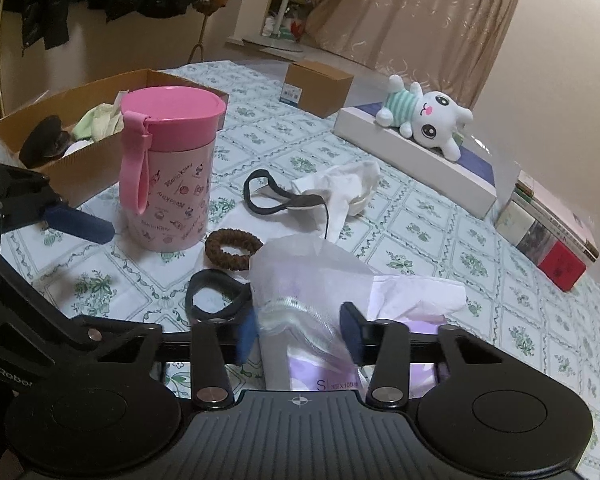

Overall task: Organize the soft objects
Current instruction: 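Reach the right gripper to the white mesh bag and grasp it, then grasp the brown hair tie with the left gripper while the right gripper holds the mesh bag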

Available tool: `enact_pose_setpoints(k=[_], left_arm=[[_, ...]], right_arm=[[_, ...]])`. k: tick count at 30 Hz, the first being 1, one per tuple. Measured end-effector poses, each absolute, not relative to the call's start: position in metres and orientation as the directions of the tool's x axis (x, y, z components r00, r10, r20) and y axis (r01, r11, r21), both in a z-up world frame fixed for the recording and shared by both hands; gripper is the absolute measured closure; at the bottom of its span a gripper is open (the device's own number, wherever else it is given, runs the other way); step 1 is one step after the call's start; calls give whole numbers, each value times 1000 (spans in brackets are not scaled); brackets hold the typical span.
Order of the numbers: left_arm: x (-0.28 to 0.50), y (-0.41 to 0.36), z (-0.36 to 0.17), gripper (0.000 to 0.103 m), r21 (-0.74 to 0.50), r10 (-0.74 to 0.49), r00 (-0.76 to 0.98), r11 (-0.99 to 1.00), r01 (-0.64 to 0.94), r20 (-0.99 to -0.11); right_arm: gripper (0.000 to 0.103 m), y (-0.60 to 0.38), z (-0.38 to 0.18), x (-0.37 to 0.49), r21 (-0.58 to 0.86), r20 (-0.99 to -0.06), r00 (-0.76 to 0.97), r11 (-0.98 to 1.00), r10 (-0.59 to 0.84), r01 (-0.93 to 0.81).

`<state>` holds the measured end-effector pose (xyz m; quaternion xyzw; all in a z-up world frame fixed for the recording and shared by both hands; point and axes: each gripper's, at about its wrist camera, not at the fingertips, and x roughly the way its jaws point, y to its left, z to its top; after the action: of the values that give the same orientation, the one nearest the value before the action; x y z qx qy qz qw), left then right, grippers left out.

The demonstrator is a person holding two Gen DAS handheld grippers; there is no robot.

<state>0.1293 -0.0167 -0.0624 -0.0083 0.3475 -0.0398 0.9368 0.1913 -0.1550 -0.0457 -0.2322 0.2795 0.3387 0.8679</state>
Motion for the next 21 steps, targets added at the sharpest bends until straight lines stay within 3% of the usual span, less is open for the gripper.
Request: enact_pose_setpoints(k=[2, 8, 16, 21], left_arm=[[129, -17, -62, 15, -45, -82, 755, 997, 69, -650], [130, -18, -61, 15, -47, -78, 760, 997, 63, -645], [141, -22, -54, 20, -75, -64, 784, 997, 22, -618], [154, -26, -54, 32, -99, -31, 798, 994, -36, -602]], right_arm=[[80, -157, -45, 192, -203, -641, 615, 671, 460, -713], [96, -165, -35, 190, -174, -609, 633, 698, 479, -695], [99, -185, -16, 192, -140, -534, 702, 769, 471, -623], [99, -195, -10, 196, -131, -519, 721, 791, 459, -597]])
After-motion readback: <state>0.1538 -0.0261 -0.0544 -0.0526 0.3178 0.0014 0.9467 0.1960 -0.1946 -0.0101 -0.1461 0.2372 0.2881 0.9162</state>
